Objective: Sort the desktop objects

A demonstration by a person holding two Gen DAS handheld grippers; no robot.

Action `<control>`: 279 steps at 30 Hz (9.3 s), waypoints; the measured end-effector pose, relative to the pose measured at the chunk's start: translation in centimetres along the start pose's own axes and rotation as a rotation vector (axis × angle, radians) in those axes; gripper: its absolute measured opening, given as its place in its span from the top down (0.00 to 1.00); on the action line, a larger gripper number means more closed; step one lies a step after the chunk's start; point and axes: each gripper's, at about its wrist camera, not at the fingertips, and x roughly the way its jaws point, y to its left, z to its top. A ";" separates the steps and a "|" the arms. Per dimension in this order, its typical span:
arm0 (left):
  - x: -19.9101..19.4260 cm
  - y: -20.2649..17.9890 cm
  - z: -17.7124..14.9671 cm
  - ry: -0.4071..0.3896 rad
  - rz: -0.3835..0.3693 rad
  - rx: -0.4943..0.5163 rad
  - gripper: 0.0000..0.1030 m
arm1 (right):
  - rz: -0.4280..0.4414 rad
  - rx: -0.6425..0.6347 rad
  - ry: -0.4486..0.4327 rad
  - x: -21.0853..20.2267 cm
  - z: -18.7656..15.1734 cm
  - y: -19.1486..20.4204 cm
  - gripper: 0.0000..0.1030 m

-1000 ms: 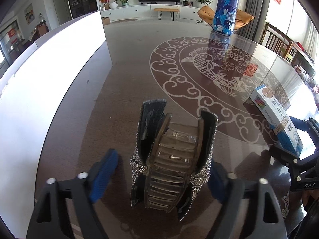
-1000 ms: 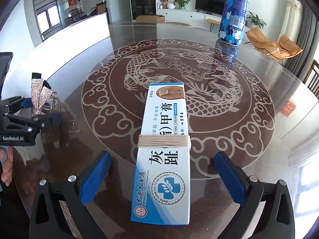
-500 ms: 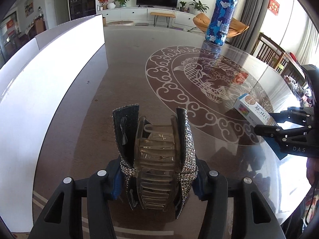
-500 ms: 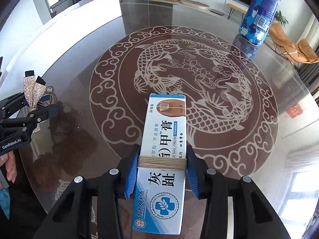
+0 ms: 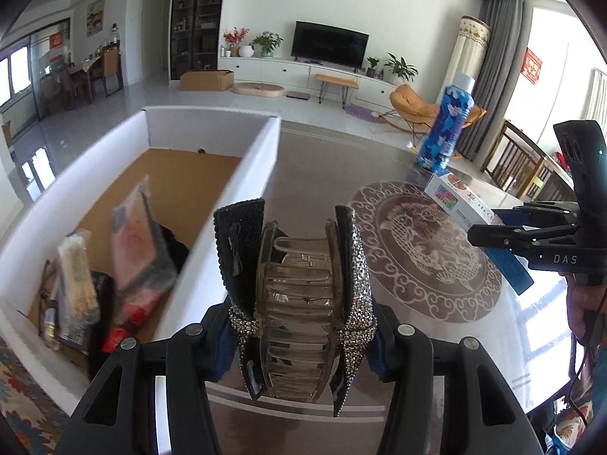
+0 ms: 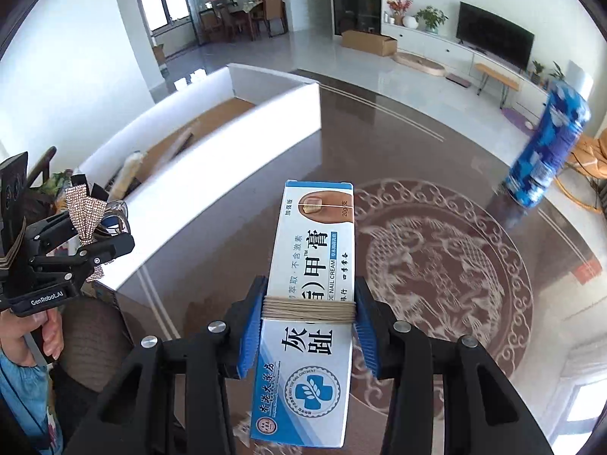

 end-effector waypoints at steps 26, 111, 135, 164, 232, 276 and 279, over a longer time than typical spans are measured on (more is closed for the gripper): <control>15.0 22.3 7.0 0.252 0.269 -0.300 0.47 | 0.088 -0.136 0.094 25.8 20.4 14.1 0.55; -0.1 13.1 5.6 -0.087 0.585 -0.380 0.12 | 0.053 -0.263 -0.085 12.9 14.4 14.2 0.04; 0.0 14.9 3.8 -0.062 0.585 -0.422 0.12 | 0.030 -0.292 -0.112 12.1 14.4 15.4 0.04; 0.1 15.2 3.1 -0.046 0.591 -0.436 0.12 | 0.003 -0.325 -0.148 11.7 14.0 16.0 0.04; -1.7 14.5 3.6 -0.043 0.672 -0.483 0.12 | -0.007 -0.354 -0.183 10.9 13.9 16.7 0.03; -3.2 14.3 4.4 -0.055 0.646 -0.511 0.12 | 0.038 -0.317 -0.137 10.7 14.7 17.1 0.03; -3.3 14.5 4.5 -0.055 0.642 -0.523 0.12 | 0.045 -0.260 -0.150 10.4 15.0 16.8 0.03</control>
